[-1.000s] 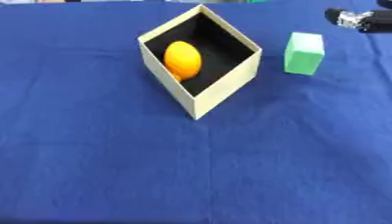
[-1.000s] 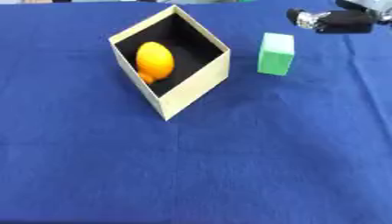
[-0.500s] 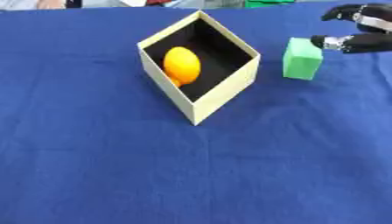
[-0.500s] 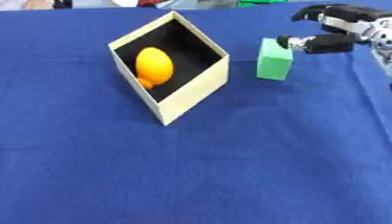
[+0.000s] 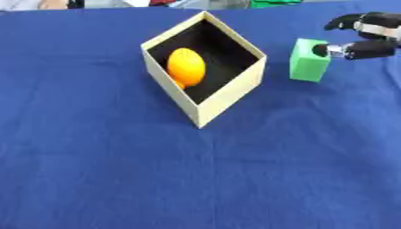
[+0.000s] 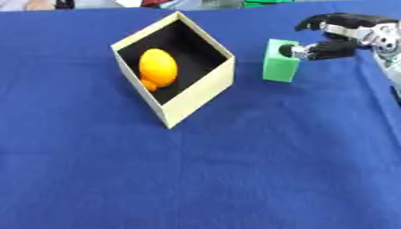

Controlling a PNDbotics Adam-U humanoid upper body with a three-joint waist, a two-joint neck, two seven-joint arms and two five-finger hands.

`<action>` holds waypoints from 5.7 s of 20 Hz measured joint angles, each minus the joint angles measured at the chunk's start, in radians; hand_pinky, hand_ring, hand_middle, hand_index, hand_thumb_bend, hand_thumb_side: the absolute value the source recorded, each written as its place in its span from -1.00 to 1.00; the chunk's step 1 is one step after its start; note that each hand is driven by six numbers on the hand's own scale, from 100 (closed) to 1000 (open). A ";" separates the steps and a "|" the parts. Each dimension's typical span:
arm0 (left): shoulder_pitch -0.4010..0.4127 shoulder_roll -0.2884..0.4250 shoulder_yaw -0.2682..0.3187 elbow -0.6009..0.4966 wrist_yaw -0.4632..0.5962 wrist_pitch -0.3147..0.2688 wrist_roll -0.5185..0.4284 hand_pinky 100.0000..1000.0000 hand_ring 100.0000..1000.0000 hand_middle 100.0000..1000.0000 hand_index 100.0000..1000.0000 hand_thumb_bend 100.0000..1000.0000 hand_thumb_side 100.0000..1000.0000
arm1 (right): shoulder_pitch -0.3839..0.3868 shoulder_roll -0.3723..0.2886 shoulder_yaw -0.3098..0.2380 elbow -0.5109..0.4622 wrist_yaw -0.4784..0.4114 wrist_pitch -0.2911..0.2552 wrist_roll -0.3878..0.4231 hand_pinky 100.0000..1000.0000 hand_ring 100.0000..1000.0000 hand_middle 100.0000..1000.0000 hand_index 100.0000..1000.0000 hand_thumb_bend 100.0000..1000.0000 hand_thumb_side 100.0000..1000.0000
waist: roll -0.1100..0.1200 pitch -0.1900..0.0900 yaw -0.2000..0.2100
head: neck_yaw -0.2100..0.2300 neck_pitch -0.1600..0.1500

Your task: Pick up objects on the table and place them in the box.

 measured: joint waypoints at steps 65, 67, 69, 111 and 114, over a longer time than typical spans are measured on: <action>-0.002 -0.010 0.004 0.000 0.002 -0.002 -0.010 0.75 -0.01 0.16 0.28 -0.59 0.80 | -0.110 0.064 0.000 0.210 0.118 -0.165 0.064 0.91 1.00 1.00 1.00 -0.60 0.60 | 0.000 0.007 0.013 | 0.010 -0.012; -0.002 -0.010 0.004 0.000 0.003 -0.002 -0.010 0.75 -0.01 0.16 0.28 -0.58 0.80 | -0.110 0.067 0.000 0.210 0.117 -0.153 0.047 0.90 1.00 1.00 1.00 -0.75 0.56 | 0.000 0.007 0.013 | 0.010 -0.012; -0.002 -0.010 0.004 0.000 0.004 -0.002 -0.010 0.75 -0.01 0.16 0.28 -0.59 0.80 | -0.110 0.069 0.001 0.210 0.115 -0.141 0.031 0.89 1.00 1.00 1.00 -0.83 0.56 | -0.001 0.007 0.013 | 0.011 -0.012; -0.016 -0.010 0.009 0.000 0.013 -0.003 -0.015 0.76 0.00 0.17 0.28 -0.59 0.79 | -0.310 0.274 0.020 0.090 0.134 -0.031 -0.050 0.75 0.83 0.64 0.74 -1.00 0.32 | -0.031 -0.014 0.032 | 0.005 0.019; -0.023 -0.010 0.009 0.000 0.017 -0.002 -0.016 0.76 0.00 0.17 0.28 -0.59 0.79 | -0.315 0.286 0.026 0.096 0.126 -0.031 -0.043 0.75 0.83 0.64 0.74 -1.00 0.34 | -0.039 -0.011 0.037 | 0.005 0.020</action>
